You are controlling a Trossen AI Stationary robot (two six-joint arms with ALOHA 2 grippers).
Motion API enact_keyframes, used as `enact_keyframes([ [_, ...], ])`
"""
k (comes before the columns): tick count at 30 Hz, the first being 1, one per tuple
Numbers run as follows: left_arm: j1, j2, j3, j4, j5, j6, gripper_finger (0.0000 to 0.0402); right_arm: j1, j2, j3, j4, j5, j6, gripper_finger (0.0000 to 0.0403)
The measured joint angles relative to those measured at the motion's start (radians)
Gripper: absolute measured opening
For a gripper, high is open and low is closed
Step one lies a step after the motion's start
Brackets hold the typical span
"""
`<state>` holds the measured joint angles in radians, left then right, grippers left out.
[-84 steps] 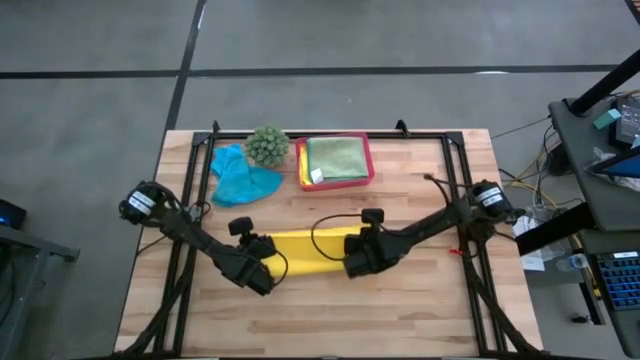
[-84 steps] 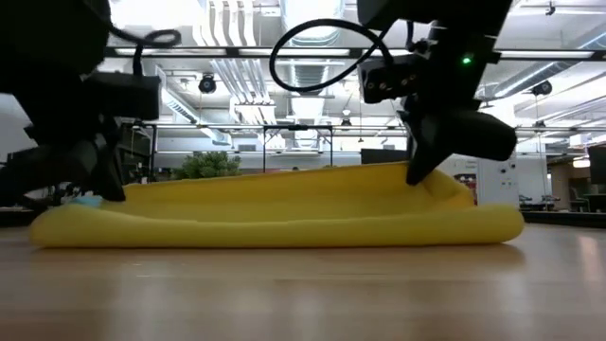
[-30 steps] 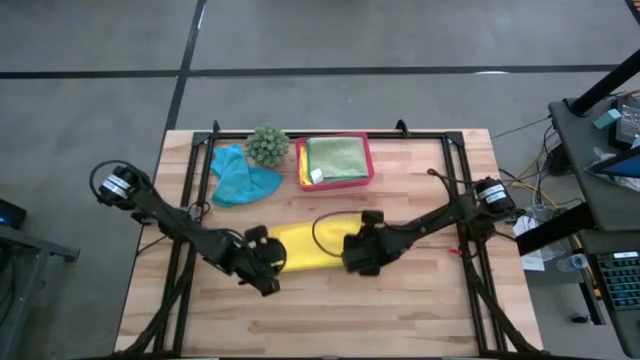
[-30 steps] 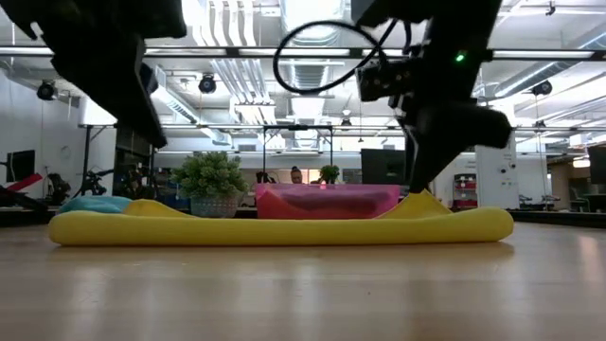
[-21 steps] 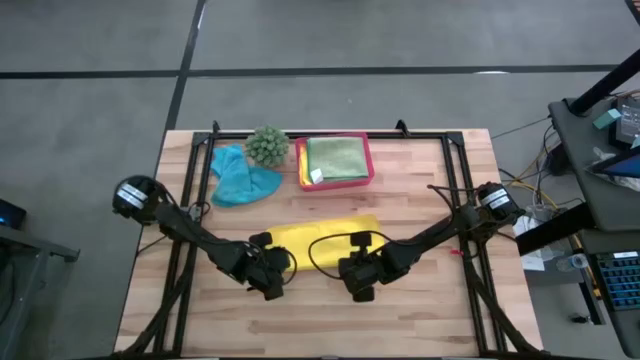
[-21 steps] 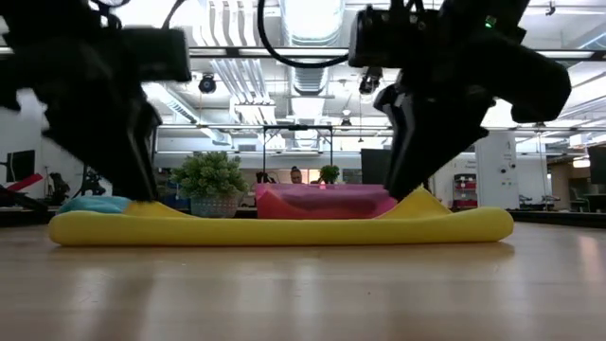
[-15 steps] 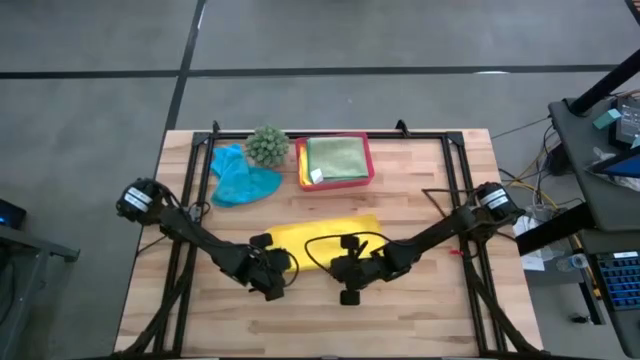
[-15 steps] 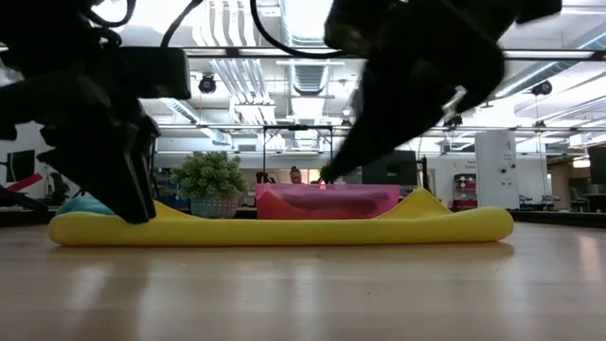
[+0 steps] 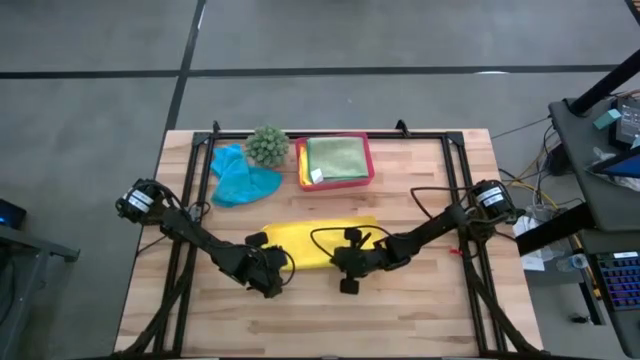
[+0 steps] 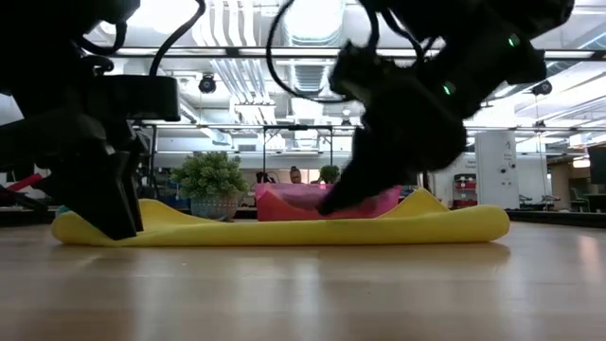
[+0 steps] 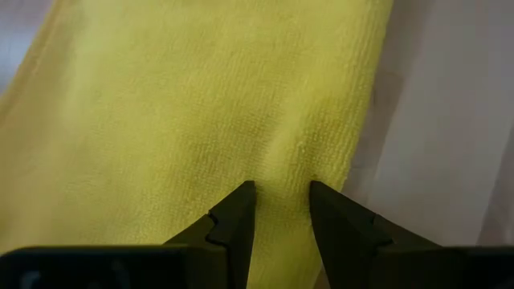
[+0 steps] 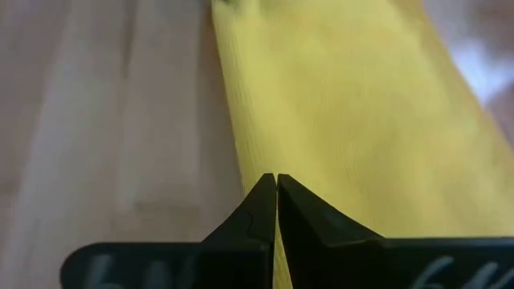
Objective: Fold microfiber towels
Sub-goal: Fold the yellow microfiber towel
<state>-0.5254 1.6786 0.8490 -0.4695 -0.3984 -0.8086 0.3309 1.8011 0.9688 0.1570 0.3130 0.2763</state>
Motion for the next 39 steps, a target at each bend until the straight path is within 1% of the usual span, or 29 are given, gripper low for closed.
enact_keyframes([
  [5, 0.000, -0.001, -0.006, 0.000, 0.006, 0.000, 0.0107, 0.002, 0.000, -0.015, -0.138, -0.003, 0.067, 0.0008],
  [13, 0.001, -0.002, -0.034, 0.007, 0.024, -0.021, 0.0107, 0.033, -0.018, 0.034, -0.383, 0.005, 0.095, 0.0008],
  [19, 0.001, -0.002, -0.046, -0.005, 0.037, -0.026, 0.0107, 0.065, -0.057, 0.052, -0.572, -0.010, 0.134, 0.0008],
  [29, 0.001, -0.001, -0.051, -0.021, 0.050, -0.025, 0.0107, 0.097, -0.126, 0.046, -0.878, -0.014, 0.239, 0.0008],
  [34, 0.001, -0.016, -0.044, -0.026, 0.050, -0.022, 0.0107, 0.115, -0.173, 0.046, -0.931, -0.013, 0.271, 0.0008],
  [37, 0.001, -0.049, -0.042, -0.028, 0.056, -0.010, 0.0107, 0.123, -0.220, 0.046, -0.942, -0.010, 0.296, 0.0008],
  [39, 0.000, -0.080, -0.042, -0.039, 0.079, 0.009, 0.0107, 0.126, -0.255, 0.046, -0.941, -0.009, 0.306, 0.0008],
])
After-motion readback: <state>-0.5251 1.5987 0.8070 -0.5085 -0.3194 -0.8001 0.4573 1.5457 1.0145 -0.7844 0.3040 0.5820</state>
